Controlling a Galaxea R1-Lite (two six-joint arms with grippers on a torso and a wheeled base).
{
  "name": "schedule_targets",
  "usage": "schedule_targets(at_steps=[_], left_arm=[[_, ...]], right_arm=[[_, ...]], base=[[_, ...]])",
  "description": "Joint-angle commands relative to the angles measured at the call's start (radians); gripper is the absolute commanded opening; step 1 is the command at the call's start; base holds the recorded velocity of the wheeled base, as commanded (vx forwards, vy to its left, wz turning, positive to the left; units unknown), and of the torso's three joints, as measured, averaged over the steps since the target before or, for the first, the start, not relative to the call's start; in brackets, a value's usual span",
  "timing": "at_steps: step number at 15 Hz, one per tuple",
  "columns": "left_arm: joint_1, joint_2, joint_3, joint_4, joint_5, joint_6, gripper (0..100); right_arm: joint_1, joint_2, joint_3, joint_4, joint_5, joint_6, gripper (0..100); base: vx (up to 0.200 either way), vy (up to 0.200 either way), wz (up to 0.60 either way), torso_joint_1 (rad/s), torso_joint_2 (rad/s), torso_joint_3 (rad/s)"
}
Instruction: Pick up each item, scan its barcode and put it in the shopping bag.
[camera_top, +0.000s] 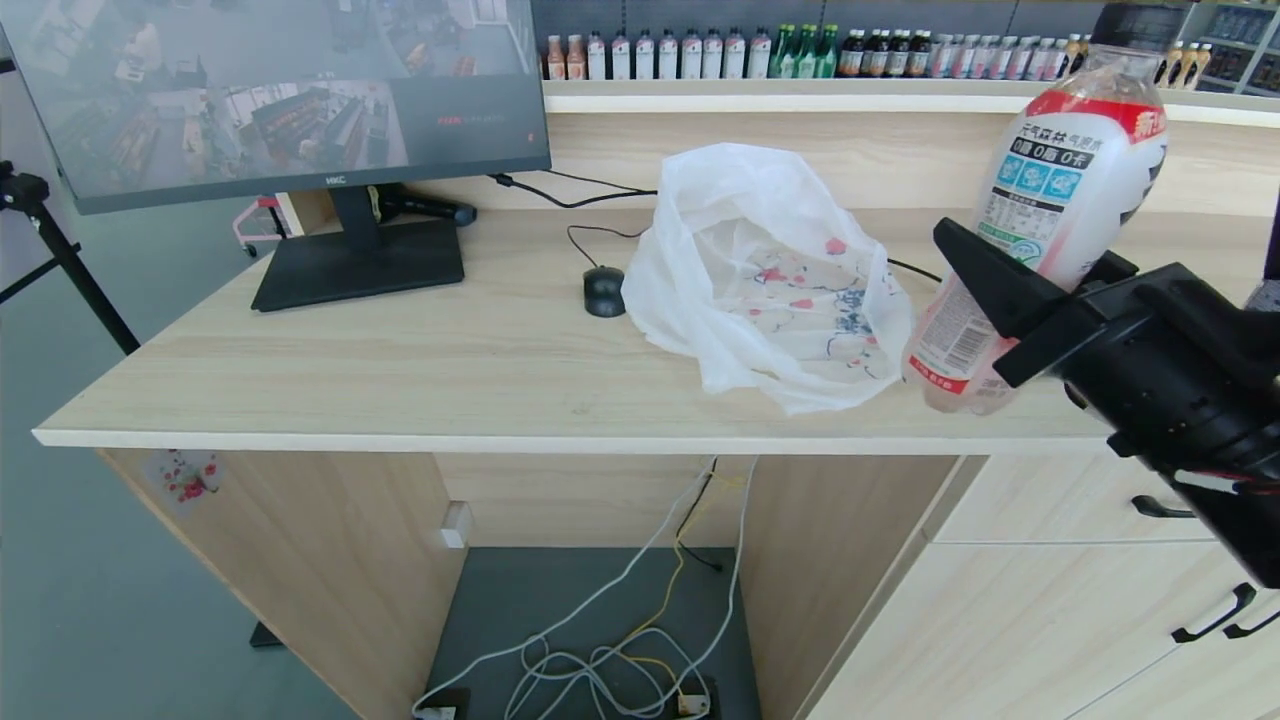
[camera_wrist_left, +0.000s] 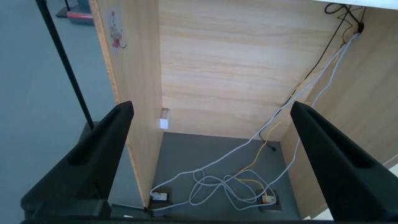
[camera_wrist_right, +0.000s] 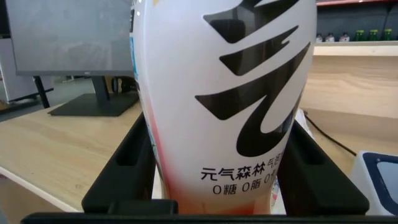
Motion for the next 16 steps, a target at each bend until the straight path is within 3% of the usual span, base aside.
schedule_targets(at_steps=[1,4,10,16], left_arm=[[0.001,0.0,0.0,0.0,0.0,-0.001,100],[0.001,0.0,0.0,0.0,0.0,-0.001,100],[0.001,0.0,0.0,0.0,0.0,-0.001,100],[0.001,0.0,0.0,0.0,0.0,-0.001,100]], right_arm=[[0.006,0.06,-0.035,0.0,0.023,-0.017,0],[0.009,0.11,-0.104,0.007,0.066,-0.03,0],[-0.007,0.32,-0.397,0.038,0.063,-0.029,0],[-0.033,0.426,-0.551,0.11,0.063,-0.023,0]], base=[[0.0,0.0,0.0,0.0,0.0,0.0],[0.0,0.0,0.0,0.0,0.0,0.0],[0.0,0.0,0.0,0.0,0.0,0.0],[0.0,0.0,0.0,0.0,0.0,0.0]])
